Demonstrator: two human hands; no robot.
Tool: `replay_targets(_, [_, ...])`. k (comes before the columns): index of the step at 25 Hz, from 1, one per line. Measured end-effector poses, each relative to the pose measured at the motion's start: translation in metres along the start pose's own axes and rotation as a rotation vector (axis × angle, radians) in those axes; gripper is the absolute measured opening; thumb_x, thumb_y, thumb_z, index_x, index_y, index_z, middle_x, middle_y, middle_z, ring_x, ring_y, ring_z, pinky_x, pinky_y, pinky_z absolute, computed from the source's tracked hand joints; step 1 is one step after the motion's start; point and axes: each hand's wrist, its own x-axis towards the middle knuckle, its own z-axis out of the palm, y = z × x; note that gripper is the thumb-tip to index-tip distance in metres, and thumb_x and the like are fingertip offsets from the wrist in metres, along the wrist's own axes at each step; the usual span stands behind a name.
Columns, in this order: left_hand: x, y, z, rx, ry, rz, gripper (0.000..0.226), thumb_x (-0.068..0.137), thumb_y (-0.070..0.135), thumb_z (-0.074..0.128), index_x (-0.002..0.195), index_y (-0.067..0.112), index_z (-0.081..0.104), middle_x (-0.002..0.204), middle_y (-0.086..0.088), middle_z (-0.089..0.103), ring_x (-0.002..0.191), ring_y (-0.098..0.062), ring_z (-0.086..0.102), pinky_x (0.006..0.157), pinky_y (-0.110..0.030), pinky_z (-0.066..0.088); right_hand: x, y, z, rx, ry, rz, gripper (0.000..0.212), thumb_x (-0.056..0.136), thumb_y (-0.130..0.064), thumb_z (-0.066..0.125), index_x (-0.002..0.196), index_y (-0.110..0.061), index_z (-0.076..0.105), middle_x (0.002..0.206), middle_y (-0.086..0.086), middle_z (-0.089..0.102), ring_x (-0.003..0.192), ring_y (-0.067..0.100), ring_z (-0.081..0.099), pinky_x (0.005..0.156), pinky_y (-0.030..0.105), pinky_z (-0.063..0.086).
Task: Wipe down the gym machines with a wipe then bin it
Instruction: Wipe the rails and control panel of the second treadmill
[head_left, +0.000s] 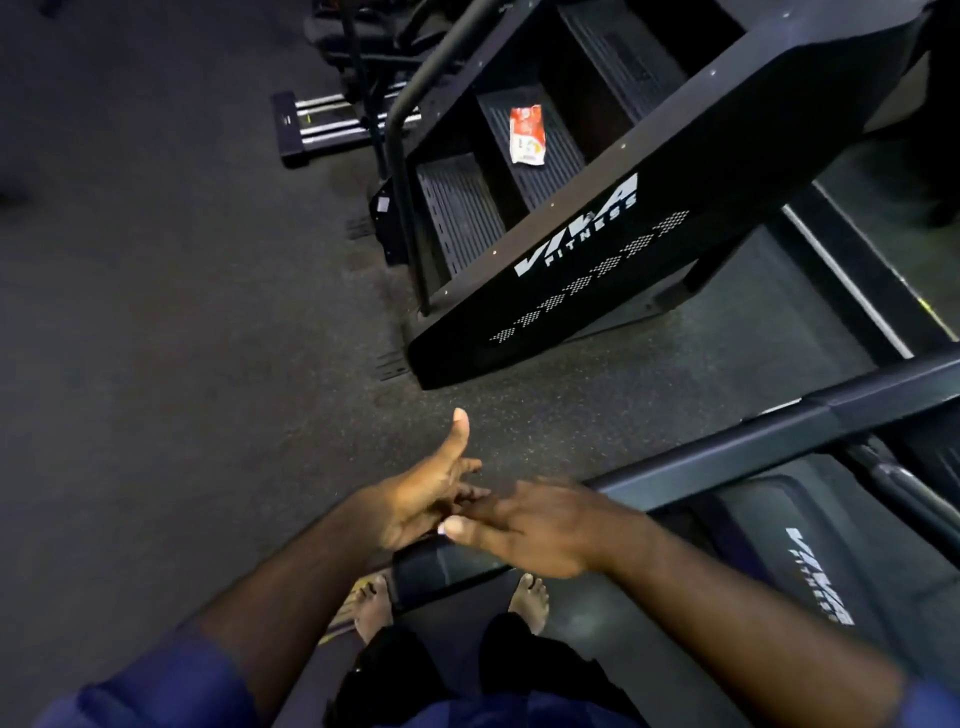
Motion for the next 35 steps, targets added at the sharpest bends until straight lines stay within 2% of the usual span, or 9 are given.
replay_targets(4, [0.024, 0.013, 0.025, 0.223, -0.075, -0.022, 0.125, 0.069, 0.106, 0.011, 0.156, 0.025, 0.048, 0.151, -0.001, 0.059, 0.148, -0.018, 0.044, 0.129, -0.047, 0.015, -0.01, 0.066, -0.028, -0.156, -0.078, 0.256, 0.112, 0.076, -0.095, -0.013, 0.148, -0.039, 0.051, 0.158, 0.005, 0.048, 0.154, 0.03, 0.029, 0.12, 0.055, 0.026])
replay_targets(8, [0.041, 0.03, 0.046, 0.21, -0.077, -0.059, 0.132, 0.064, 0.109, 0.015, 0.156, 0.02, 0.047, 0.157, 0.0, 0.052, 0.148, -0.018, 0.043, 0.129, -0.047, 0.019, -0.024, 0.059, -0.035, -0.059, -0.123, 0.114, 0.09, 0.088, -0.088, -0.001, 0.156, -0.042, 0.037, 0.162, 0.005, 0.042, 0.153, 0.029, 0.031, 0.114, 0.051, 0.031])
replay_targets(12, [0.053, 0.055, 0.073, 0.311, -0.119, -0.044, 0.129, 0.068, 0.105, 0.002, 0.159, 0.022, 0.042, 0.154, -0.008, 0.055, 0.154, -0.026, 0.033, 0.129, -0.051, 0.01, -0.031, 0.131, -0.058, -0.118, -0.159, 0.371, 0.114, 0.074, -0.095, -0.012, 0.152, -0.037, 0.047, 0.167, 0.001, 0.033, 0.158, 0.025, 0.017, 0.124, 0.056, 0.014])
replay_targets(18, [0.069, 0.087, 0.118, 0.428, -0.177, -0.006, 0.117, 0.079, 0.098, 0.003, 0.161, 0.022, 0.039, 0.166, -0.002, 0.039, 0.156, -0.018, 0.029, 0.128, -0.043, 0.013, -0.053, 0.169, -0.061, -0.156, -0.06, 0.26, 0.115, 0.075, -0.093, -0.016, 0.15, -0.036, 0.051, 0.159, 0.0, 0.046, 0.159, 0.021, 0.016, 0.129, 0.048, 0.004])
replay_targets(21, [0.073, 0.101, 0.136, 0.507, -0.187, -0.019, 0.106, 0.086, 0.094, 0.01, 0.165, 0.026, 0.028, 0.169, 0.002, 0.031, 0.157, -0.016, 0.023, 0.125, -0.04, 0.013, -0.063, 0.198, -0.079, -0.202, -0.113, 0.434, 0.116, 0.075, -0.091, -0.018, 0.151, -0.034, 0.049, 0.166, 0.0, 0.035, 0.159, 0.021, 0.013, 0.129, 0.05, 0.001])
replay_targets(25, [0.081, 0.114, 0.161, 0.571, -0.244, 0.086, 0.069, 0.093, 0.087, 0.024, 0.147, 0.049, 0.044, 0.158, 0.016, 0.042, 0.141, -0.003, 0.04, 0.115, -0.033, 0.025, -0.081, 0.216, -0.089, -0.028, -0.042, 0.453, 0.092, 0.094, -0.081, 0.002, 0.156, -0.027, 0.042, 0.165, 0.006, 0.037, 0.155, 0.028, 0.026, 0.125, 0.05, 0.022])
replay_targets(28, [0.085, 0.118, 0.178, 0.569, -0.247, 0.114, 0.048, 0.1, 0.066, 0.049, 0.132, 0.031, 0.058, 0.131, 0.014, 0.064, 0.109, 0.01, 0.064, 0.091, -0.014, 0.048, -0.085, 0.239, -0.096, -0.076, -0.016, 0.561, 0.078, 0.102, -0.071, 0.008, 0.159, -0.026, 0.037, 0.168, 0.003, 0.031, 0.158, 0.024, 0.02, 0.129, 0.051, 0.009])
replay_targets(32, [0.1, 0.117, 0.189, 0.649, -0.222, 0.114, 0.085, 0.075, 0.077, 0.074, 0.141, 0.026, 0.057, 0.129, 0.011, 0.071, 0.118, -0.005, 0.067, 0.099, -0.025, 0.053, -0.094, 0.23, -0.086, -0.134, -0.018, 0.456, 0.066, 0.108, -0.057, 0.006, 0.16, -0.028, 0.036, 0.164, 0.002, 0.039, 0.156, 0.019, 0.025, 0.129, 0.051, -0.001])
replay_targets(35, [0.108, 0.122, 0.199, 0.832, -0.18, 0.119, 0.087, 0.069, 0.059, 0.092, 0.141, 0.03, 0.053, 0.128, 0.006, 0.069, 0.116, -0.015, 0.068, 0.103, -0.042, 0.055, -0.121, 0.25, -0.073, -0.161, 0.28, 0.457, 0.069, 0.108, -0.059, 0.009, 0.142, -0.025, 0.059, 0.143, 0.003, 0.062, 0.148, 0.015, 0.04, 0.129, 0.047, -0.008])
